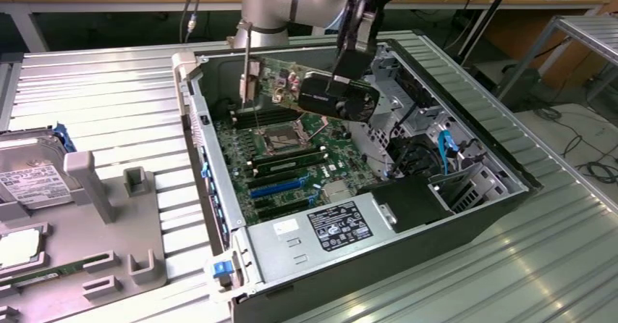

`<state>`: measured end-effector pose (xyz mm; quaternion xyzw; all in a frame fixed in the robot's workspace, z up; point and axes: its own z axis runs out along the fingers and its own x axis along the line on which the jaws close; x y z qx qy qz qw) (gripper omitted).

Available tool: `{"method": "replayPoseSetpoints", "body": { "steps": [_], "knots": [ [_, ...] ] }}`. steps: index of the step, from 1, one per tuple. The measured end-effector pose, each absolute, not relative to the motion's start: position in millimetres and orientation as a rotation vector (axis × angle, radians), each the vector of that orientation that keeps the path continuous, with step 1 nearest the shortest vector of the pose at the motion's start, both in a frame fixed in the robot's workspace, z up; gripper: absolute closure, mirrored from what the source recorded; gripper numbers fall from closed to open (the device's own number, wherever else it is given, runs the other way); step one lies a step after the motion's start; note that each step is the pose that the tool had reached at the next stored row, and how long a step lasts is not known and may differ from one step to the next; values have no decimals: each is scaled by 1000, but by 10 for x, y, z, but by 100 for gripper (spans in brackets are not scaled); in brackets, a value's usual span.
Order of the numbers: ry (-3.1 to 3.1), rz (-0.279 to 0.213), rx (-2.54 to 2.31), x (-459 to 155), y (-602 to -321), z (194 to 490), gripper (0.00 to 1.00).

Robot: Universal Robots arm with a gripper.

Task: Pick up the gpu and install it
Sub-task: 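Insert the gpu into the slot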

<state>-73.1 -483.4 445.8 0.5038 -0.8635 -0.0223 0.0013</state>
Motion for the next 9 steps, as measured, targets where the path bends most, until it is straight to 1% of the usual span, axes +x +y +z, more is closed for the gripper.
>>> {"method": "replayPoseSetpoints", "body": {
  "steps": [9],
  "knots": [
    [-2541,-69,1834,-731,-4834,4458,73]
  ]
}}
